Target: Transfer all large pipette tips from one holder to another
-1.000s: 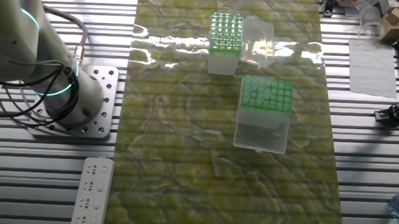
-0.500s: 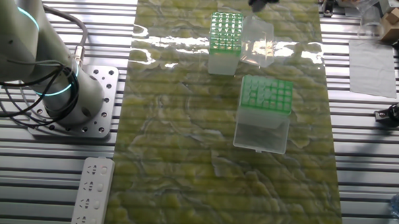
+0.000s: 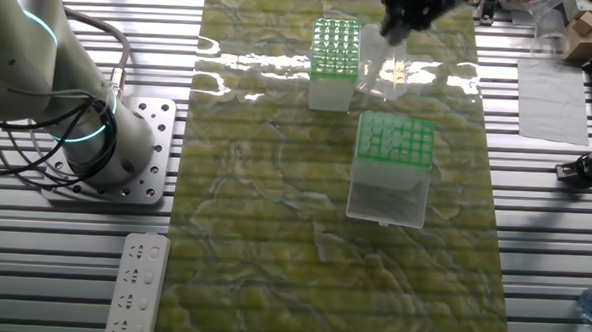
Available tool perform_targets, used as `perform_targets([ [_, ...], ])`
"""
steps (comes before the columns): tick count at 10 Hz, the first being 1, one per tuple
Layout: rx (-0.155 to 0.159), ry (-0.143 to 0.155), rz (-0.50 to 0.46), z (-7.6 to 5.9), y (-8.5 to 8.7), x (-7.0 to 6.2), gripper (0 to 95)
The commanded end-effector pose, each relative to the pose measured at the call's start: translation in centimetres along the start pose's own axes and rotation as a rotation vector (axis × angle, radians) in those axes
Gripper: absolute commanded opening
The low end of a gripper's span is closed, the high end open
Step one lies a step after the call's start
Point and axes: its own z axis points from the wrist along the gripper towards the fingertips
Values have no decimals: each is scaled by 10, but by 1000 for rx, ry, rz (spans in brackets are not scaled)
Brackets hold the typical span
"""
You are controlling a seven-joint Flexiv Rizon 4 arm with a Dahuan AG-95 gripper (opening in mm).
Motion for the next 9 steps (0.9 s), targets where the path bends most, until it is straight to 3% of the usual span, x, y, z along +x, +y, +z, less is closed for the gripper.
perform_targets([
  [1, 86, -16, -44, -2, -9, -8, 0],
  [5, 134, -44, -75, -4, -15, -24, 0],
  [9, 158, -78, -89, 4, -19, -28, 0],
])
